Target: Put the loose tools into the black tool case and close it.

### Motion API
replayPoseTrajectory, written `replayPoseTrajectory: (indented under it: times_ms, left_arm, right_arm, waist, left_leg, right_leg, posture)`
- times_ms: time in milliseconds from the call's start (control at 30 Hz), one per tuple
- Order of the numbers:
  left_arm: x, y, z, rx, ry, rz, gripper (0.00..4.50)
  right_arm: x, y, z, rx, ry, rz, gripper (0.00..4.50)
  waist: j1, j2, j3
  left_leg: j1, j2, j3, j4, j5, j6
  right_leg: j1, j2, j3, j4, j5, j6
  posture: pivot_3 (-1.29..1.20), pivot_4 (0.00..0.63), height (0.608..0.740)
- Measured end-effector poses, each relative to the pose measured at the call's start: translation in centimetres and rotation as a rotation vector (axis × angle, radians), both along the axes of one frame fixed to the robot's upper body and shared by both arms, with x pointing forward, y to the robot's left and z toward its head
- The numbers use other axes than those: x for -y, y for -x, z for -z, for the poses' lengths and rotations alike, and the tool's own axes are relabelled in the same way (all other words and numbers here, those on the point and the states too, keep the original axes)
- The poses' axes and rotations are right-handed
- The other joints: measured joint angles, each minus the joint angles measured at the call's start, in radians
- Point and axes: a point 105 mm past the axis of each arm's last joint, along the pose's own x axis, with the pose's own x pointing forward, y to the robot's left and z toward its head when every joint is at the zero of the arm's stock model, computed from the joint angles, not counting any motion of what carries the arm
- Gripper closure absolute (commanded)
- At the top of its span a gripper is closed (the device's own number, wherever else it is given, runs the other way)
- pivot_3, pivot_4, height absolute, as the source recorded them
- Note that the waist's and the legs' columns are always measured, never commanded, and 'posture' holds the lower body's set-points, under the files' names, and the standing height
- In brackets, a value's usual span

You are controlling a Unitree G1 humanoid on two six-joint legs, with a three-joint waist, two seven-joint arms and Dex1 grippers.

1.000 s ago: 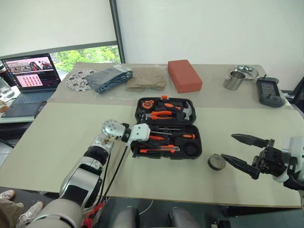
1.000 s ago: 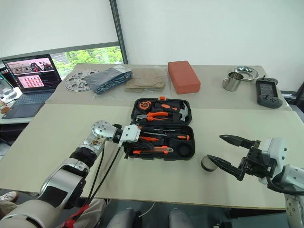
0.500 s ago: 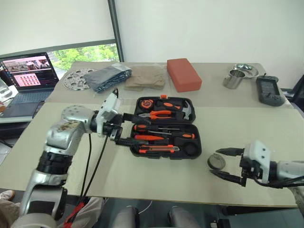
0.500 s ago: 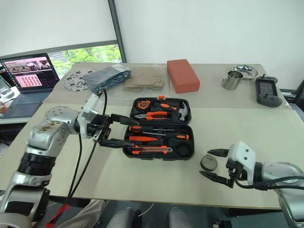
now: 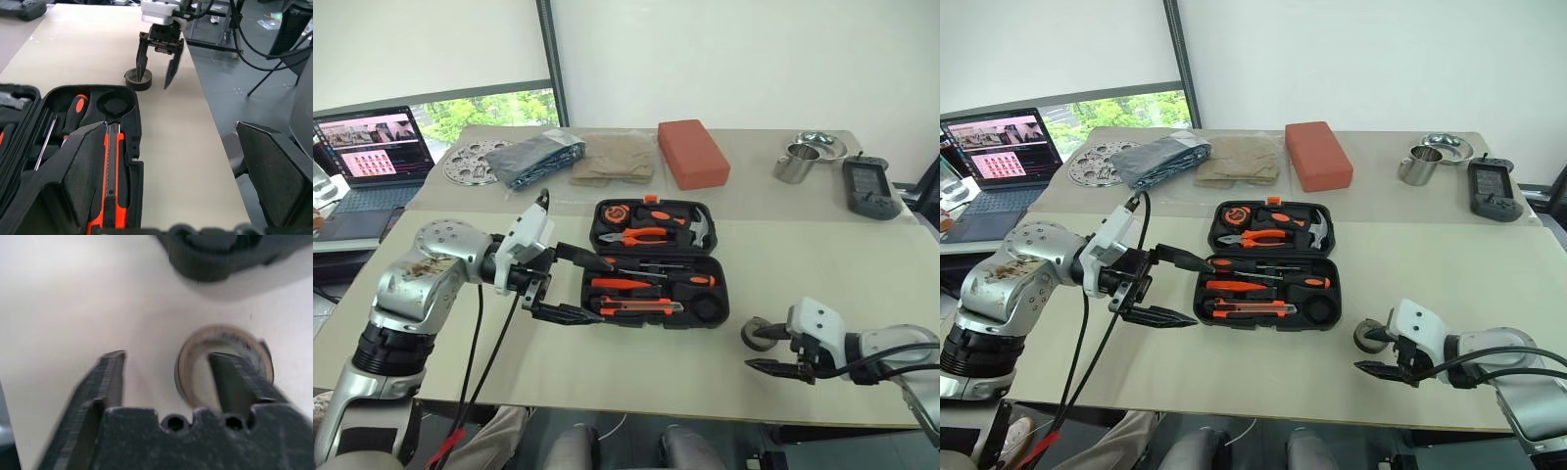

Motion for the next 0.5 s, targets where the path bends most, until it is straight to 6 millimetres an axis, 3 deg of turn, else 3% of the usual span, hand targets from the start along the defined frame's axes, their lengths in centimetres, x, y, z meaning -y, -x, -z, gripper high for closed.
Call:
replayPoseTrajectory:
  times_ms: [167, 367, 500]
  left_arm:
    - [0.1, 0.0, -0.1, 0.011, 0.001, 0.001, 0.0]
    - [0.3, 0.4, -0.3, 0.021, 0.004, 0.017, 0.0]
    - [0.6, 0.9, -0.5, 0.026, 0.007, 0.035, 0.0]
  right_arm:
    - [0.1, -0.1, 0.2, -0.005, 0.005, 0.004, 4.41]
    - [0.0, -0.6, -0.3, 0.016, 0.002, -0.003, 4.49]
    - [-0.4, -1.7, -2.2, 0.07, 0.019, -0.034, 4.49]
  waist:
    - [-0.002, 0.0, 0.0]
    - [-0.002, 0.0, 0.0]
    - [-0.005, 0.001, 0.001]
  left_leg:
    - [0.0, 0.0, 0.0, 0.0, 0.0, 0.0]
    - [0.0, 0.0, 0.0, 0.0, 0.0, 0.0]
    - [0.0, 0.0, 0.0, 0.0, 0.0, 0.0]
  right_leg:
    - [0.0, 0.0, 0.0, 0.0, 0.0, 0.0]
    - [0.0, 0.0, 0.0, 0.0, 0.0, 0.0]
    - [0.0, 0.0, 0.0, 0.0, 0.0, 0.0]
  posture:
    - [0.0, 0.15, 0.74]
    - [0.0, 0.15, 0.74]
    - [0.0, 0.15, 0.74]
